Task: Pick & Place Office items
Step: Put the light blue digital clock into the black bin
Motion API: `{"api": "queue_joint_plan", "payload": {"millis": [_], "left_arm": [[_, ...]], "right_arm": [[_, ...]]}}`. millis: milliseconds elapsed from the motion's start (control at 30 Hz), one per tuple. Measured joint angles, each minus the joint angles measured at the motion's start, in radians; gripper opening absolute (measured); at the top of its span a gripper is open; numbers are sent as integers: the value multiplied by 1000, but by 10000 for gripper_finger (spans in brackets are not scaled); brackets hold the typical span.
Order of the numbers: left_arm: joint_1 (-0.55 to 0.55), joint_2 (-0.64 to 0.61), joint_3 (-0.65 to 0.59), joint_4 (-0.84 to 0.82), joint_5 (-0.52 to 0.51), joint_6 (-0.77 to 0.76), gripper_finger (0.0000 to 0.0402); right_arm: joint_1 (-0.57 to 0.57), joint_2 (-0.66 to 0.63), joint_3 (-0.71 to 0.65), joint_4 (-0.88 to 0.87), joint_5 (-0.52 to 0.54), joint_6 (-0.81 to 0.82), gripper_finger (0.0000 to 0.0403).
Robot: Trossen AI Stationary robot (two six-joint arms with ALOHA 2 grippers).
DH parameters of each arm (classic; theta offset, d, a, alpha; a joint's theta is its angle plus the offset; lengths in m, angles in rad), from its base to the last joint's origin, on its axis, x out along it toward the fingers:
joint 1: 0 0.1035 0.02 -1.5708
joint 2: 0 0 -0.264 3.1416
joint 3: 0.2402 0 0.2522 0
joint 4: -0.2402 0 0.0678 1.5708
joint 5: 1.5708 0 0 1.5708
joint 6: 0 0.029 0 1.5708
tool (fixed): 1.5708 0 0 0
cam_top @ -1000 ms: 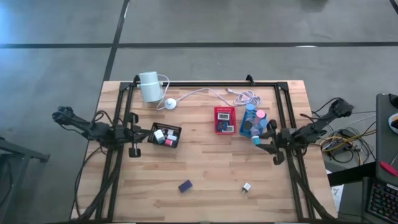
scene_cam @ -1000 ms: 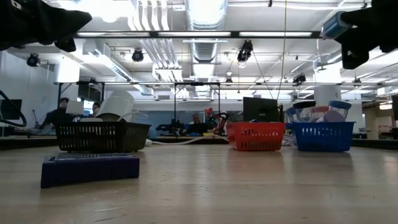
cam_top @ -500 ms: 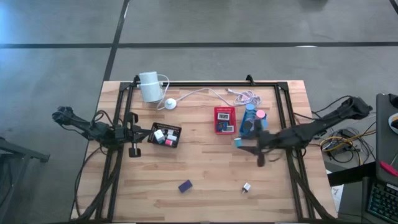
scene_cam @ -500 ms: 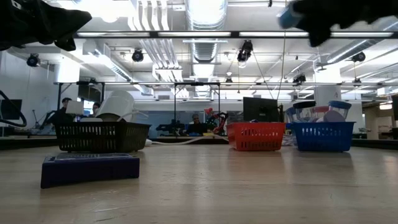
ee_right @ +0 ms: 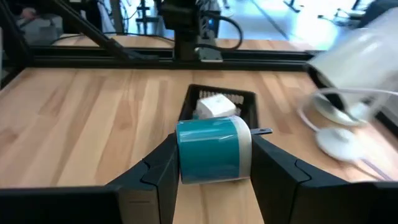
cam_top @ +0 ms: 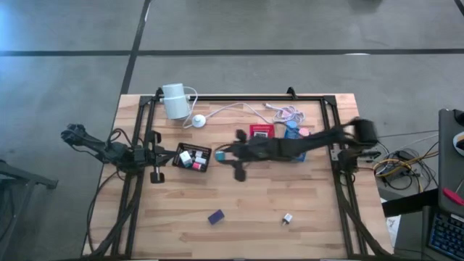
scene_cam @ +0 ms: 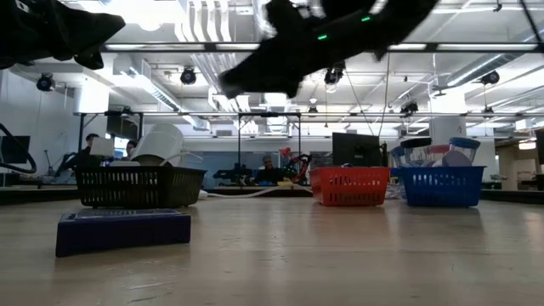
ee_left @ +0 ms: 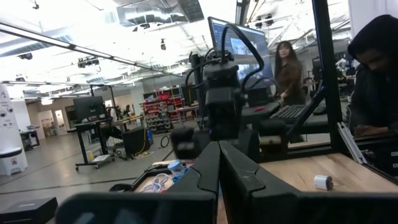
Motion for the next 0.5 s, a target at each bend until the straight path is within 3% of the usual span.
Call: {"api": "queue_joint_plan", "payload": {"millis": [200, 500], "left_arm": [[0, 0, 0, 0, 0, 0, 12], [0, 0, 0, 0, 2, 0, 12]], "right_arm": [[-33, 252, 267, -59, -52, -40, 150], [-35, 476, 581, -278, -28, -83, 150]]}}
